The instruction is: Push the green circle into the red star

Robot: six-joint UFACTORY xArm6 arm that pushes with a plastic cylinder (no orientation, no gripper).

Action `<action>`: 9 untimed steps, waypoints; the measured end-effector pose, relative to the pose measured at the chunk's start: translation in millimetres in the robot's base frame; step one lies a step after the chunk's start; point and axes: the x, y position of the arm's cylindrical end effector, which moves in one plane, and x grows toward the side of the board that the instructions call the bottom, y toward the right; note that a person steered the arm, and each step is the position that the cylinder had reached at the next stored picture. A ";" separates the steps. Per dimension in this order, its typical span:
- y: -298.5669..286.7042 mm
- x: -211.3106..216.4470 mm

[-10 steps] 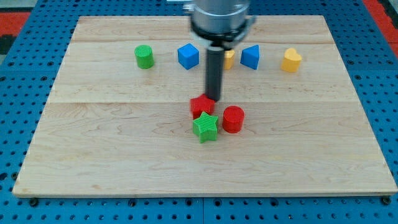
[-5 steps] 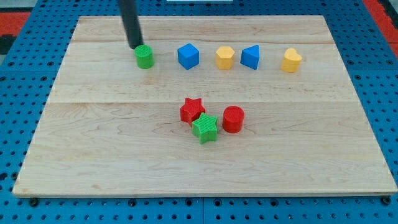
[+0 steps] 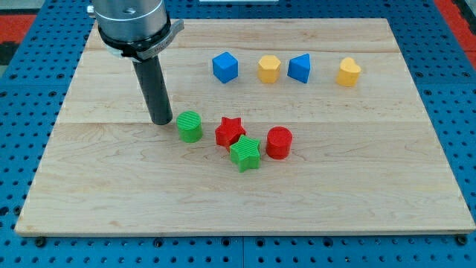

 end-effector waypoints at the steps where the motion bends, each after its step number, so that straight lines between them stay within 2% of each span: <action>1: -0.4 0.0; 2: 5.5 4.7; 3: 41.6 27.8; 9: 40.9 32.6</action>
